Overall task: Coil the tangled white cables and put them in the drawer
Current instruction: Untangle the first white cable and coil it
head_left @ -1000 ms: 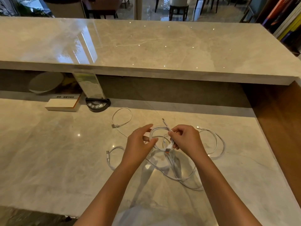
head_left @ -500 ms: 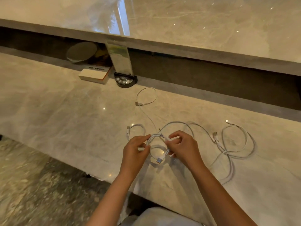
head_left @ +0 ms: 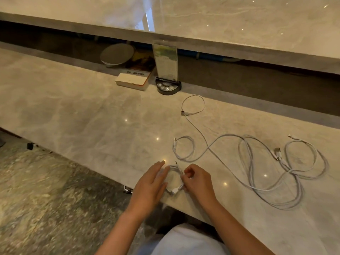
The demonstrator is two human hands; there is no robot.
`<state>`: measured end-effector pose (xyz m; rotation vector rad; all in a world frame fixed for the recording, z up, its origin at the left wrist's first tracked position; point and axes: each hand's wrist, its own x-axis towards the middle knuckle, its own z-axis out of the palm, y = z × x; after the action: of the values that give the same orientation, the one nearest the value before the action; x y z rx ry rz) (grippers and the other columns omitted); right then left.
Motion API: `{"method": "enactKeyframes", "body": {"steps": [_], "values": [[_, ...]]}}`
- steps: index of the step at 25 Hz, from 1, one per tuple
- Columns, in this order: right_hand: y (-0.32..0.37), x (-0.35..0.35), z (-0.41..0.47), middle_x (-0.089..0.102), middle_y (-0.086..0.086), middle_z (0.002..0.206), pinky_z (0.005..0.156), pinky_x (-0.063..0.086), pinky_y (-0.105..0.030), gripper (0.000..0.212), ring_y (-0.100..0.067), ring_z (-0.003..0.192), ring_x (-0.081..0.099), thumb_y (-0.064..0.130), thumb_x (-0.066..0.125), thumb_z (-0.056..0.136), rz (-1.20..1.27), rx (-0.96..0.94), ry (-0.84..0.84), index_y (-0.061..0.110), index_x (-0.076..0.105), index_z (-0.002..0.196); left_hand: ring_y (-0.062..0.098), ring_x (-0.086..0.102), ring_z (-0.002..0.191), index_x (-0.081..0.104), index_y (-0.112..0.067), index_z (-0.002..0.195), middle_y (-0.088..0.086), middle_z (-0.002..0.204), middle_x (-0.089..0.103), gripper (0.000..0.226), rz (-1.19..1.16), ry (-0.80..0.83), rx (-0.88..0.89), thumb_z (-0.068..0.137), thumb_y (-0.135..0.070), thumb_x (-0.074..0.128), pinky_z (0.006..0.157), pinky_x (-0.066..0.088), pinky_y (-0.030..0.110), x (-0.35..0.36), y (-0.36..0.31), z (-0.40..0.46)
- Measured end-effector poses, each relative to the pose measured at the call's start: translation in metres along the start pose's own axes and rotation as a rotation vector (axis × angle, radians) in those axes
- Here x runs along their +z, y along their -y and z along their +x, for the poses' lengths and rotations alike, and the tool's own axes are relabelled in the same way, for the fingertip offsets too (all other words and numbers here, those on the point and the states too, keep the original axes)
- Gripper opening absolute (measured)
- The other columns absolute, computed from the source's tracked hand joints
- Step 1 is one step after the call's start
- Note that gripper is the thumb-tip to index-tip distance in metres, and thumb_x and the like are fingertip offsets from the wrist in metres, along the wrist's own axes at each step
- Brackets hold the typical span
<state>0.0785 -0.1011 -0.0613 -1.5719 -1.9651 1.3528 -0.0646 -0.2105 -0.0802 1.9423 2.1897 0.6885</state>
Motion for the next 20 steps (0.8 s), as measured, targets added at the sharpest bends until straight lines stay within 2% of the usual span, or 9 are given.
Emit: {"method": "enactKeyframes", "body": {"steps": [3, 6, 9, 11, 12, 14, 17, 20], "values": [[-0.002, 0.010, 0.002, 0.065, -0.007, 0.073, 0.064, 0.053, -0.035, 0.005, -0.022, 0.065, 0.062, 0.012, 0.065, 0.080, -0.020, -0.006, -0.042, 0.012, 0.061, 0.076, 0.020, 0.028, 0.139, 0.043, -0.018, 0.139, 0.008, 0.148, 0.036, 0.045, 0.076, 0.134, 0.135, 0.097, -0.033, 0.038, 0.112, 0.024, 0.035, 0.001, 0.011, -0.014], [-0.003, 0.013, -0.004, 0.063, -0.003, 0.084, 0.064, 0.045, -0.026, 0.009, -0.017, 0.075, 0.059, 0.019, 0.064, 0.083, -0.158, -0.074, -0.085, 0.013, 0.063, 0.089, 0.016, 0.019, 0.141, 0.034, -0.025, 0.142, 0.003, 0.151, 0.031, 0.047, 0.155, 0.224, 0.153, 0.099, -0.041, 0.026, 0.112, 0.018, 0.037, 0.004, 0.017, -0.017], [-0.015, 0.013, -0.014, 0.065, -0.002, 0.102, 0.063, 0.047, -0.026, 0.028, -0.020, 0.088, 0.062, 0.023, 0.068, 0.082, -0.471, -0.382, -0.198, 0.016, 0.064, 0.109, 0.014, 0.015, 0.142, 0.030, -0.026, 0.144, 0.002, 0.152, 0.028, 0.048, 0.178, 0.261, 0.149, 0.099, -0.042, 0.024, 0.113, 0.014, 0.034, 0.004, 0.019, -0.016], [-0.036, 0.012, -0.019, 0.062, -0.006, 0.124, 0.082, 0.049, -0.035, 0.037, -0.027, 0.111, 0.057, 0.021, 0.064, 0.083, -0.643, -0.654, -0.228, 0.016, 0.061, 0.119, 0.014, 0.014, 0.142, 0.028, -0.028, 0.145, 0.002, 0.153, 0.027, 0.048, 0.172, 0.279, 0.156, 0.098, -0.041, 0.026, 0.113, 0.015, 0.034, 0.003, 0.021, -0.016], [-0.045, 0.011, -0.021, 0.056, -0.007, 0.133, 0.094, 0.044, -0.040, 0.038, -0.028, 0.122, 0.049, 0.022, 0.058, 0.085, -0.696, -0.726, -0.198, 0.017, 0.059, 0.123, 0.014, 0.014, 0.142, 0.027, -0.028, 0.145, 0.002, 0.153, 0.027, 0.048, 0.177, 0.287, 0.160, 0.098, -0.042, 0.025, 0.112, 0.015, 0.035, 0.003, 0.022, -0.016], [-0.057, 0.009, -0.026, 0.047, -0.003, 0.142, 0.104, 0.031, -0.045, 0.042, -0.027, 0.133, 0.037, 0.028, 0.045, 0.090, -0.756, -0.736, -0.140, 0.020, 0.051, 0.131, 0.015, 0.014, 0.142, 0.026, -0.028, 0.145, 0.001, 0.153, 0.026, 0.048, 0.192, 0.303, 0.167, 0.099, -0.043, 0.022, 0.112, 0.014, 0.036, 0.002, 0.022, -0.014], [-0.059, 0.008, -0.028, 0.042, -0.001, 0.146, 0.105, 0.024, -0.047, 0.046, -0.025, 0.136, 0.034, 0.035, 0.034, 0.094, -0.802, -0.677, -0.077, 0.023, 0.044, 0.137, 0.014, 0.017, 0.142, 0.034, -0.026, 0.142, 0.001, 0.151, 0.028, 0.049, 0.165, 0.285, 0.162, 0.099, -0.044, 0.020, 0.114, 0.011, 0.034, 0.004, 0.021, -0.013], [-0.053, 0.003, -0.026, 0.048, -0.002, 0.141, 0.105, 0.024, -0.044, 0.043, -0.024, 0.132, 0.042, 0.035, 0.029, 0.097, -0.730, -0.697, -0.066, 0.022, 0.048, 0.133, 0.014, 0.033, 0.134, 0.056, -0.017, 0.127, 0.004, 0.137, 0.053, 0.050, 0.015, 0.141, 0.140, 0.100, -0.041, 0.023, 0.113, 0.018, 0.033, 0.001, 0.014, -0.006]]}}
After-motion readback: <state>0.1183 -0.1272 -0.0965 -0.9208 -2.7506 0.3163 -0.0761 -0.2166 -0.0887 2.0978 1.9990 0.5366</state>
